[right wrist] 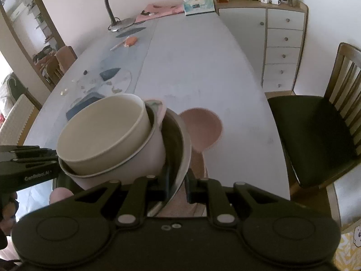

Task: Organize plates and bowls
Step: 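Lift the whole dish stack with both grippers and carry it along the table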

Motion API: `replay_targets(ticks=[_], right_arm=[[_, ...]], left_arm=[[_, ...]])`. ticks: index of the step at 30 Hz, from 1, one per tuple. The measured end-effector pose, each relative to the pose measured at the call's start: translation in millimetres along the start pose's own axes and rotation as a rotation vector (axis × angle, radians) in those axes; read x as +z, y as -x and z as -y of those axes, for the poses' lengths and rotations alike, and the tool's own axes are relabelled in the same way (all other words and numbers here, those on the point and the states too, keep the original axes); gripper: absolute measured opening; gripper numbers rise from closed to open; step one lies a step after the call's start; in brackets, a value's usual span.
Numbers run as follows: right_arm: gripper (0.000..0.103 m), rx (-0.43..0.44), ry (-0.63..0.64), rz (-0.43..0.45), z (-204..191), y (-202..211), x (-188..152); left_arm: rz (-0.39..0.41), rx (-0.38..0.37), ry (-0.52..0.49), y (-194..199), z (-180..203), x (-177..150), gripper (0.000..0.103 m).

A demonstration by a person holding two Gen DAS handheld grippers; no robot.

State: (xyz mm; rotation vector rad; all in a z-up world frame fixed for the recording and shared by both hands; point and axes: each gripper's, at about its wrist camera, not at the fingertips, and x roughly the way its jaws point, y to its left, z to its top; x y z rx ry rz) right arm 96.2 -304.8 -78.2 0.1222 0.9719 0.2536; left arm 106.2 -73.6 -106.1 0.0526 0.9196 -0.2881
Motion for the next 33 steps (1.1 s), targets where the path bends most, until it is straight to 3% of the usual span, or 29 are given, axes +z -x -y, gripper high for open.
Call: replay_targets(ticks=[13,24,33], right_arm=[[0.015,-0.020,-0.002,-0.016,3.8,-14.1,-3.6],[0.025,-0.064,-0.036,-0.024,6.9,-11.7,-5.8],[0.032,-0.091,-0.034,0.039,-4.9,12.6,-6.6]], left_arm=[[-0.013,0.008,-0.048,-5.0,8.5,-3.7,0.015],[-0.014,0.007,-0.065,-0.1,4.3,2.1,0.017],[0.014,-0.014,-0.051,18.0,-7.0,1.7,0.029]])
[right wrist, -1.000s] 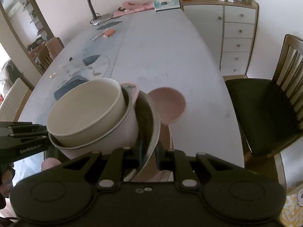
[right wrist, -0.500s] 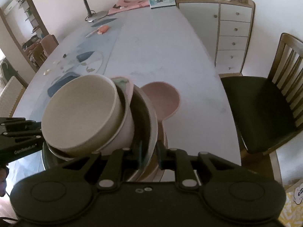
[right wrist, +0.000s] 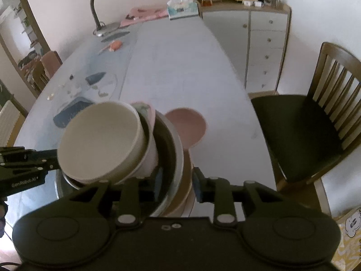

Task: Organize plates and bowls
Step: 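Lift the whole dish stack with both grippers and carry it along the table, then lower the dish stack onto the table runner and open both grippers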

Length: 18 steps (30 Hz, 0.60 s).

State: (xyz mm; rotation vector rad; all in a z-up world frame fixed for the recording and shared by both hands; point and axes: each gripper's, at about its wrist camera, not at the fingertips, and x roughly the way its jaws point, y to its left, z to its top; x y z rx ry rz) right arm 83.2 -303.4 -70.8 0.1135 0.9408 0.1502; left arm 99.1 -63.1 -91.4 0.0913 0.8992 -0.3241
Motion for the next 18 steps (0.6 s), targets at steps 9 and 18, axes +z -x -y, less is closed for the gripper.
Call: replay_targets(ticks=[9,18], right_arm=[[0.057,-0.011,0.041,0.123,-26.0,43.0,-7.5],[0.081,-0.020,0.043,0.211,-48.8,73.1,-17.4]], left_arm=[[0.086,-0.007,-0.010,40.9,-12.2,-6.8,0.067],[0.120,-0.017,0.044,75.3,-25.3,-14.0,0.072]])
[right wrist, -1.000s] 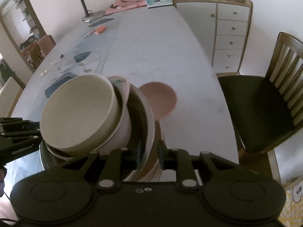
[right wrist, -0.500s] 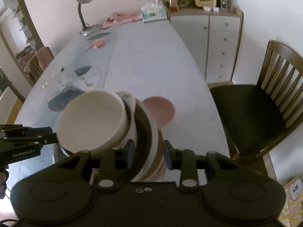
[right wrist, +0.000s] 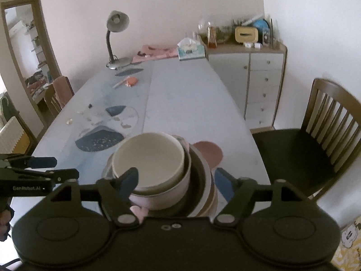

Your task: Organize plates and bowls

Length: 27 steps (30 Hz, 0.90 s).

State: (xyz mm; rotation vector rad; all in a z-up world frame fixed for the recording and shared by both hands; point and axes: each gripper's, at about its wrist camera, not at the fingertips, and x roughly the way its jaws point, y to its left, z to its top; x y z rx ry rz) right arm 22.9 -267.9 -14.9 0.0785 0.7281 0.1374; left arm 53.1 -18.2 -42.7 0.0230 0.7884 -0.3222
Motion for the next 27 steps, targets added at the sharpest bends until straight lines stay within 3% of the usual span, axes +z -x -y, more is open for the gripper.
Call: replay_targets(ticks=[3,8,11,12,15,27], right_arm=[[0.089,0.011,0.019,0.040,-6.4,13.4,-0.9],[0.097,0.054,0.033,0.074,-10.9,30.5,-2.6],[0.103,0.071,0.040,0.086,-11.7,38.5,-3.7],[0.103,0.075,0.038,0.086,-10.6,40.3,-3.4],[0.103,0.092,0.019,0.104,-5.2,46.9,-2.9],[0.103,0.152,-0.002,0.151,21.8,76.9,-11.6]], left_arm=[[0.032,0.000,-0.003,13.5,2.3,-0.7,0.079],[0.094,0.015,-0.018,33.7,15.4,-1.0,0.080],[0.126,0.030,-0.031,42.9,26.6,-1.6,0.094],[0.135,0.036,-0.033,45.8,29.8,-2.2,0.103],[0.167,0.049,-0.024,55.8,40.6,-4.0,0.103],[0.151,0.105,0.075,79.9,82.1,-18.1,0.103]])
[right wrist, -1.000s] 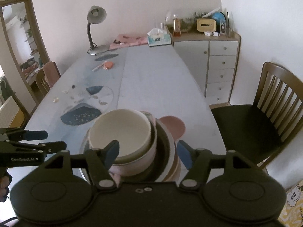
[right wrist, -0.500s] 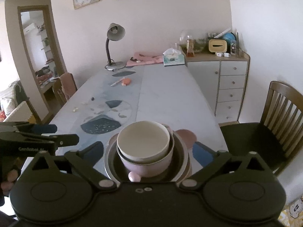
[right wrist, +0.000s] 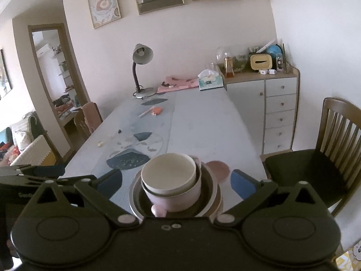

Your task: Organize plates and bowls

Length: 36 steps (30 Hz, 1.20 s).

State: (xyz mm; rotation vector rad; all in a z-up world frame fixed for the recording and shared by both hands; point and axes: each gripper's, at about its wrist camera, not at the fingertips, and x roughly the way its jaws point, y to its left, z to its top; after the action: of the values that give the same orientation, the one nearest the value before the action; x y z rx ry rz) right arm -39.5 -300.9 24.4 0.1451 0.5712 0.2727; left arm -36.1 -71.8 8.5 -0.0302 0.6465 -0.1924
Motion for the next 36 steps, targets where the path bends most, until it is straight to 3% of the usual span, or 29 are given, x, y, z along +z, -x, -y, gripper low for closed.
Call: replay_targets(ticks=[7,17,36], right_arm=[[0.103,0.038,0.023,-0.003,-2.9,12.1,-3.4],[0.103,0.023,0.007,-0.043,5.0,22.1,-9.8],[0.103,0.040,0.029,-0.023,9.2,28.4,-8.4]], left_arm=[[-0.003,0.035,0.037,16.0,14.6,-9.8,0.103],[0.013,0.053,0.046,31.0,33.6,-18.0,0.103],[0.081,0.075,0.059,46.2,42.2,-20.7,0.103]])
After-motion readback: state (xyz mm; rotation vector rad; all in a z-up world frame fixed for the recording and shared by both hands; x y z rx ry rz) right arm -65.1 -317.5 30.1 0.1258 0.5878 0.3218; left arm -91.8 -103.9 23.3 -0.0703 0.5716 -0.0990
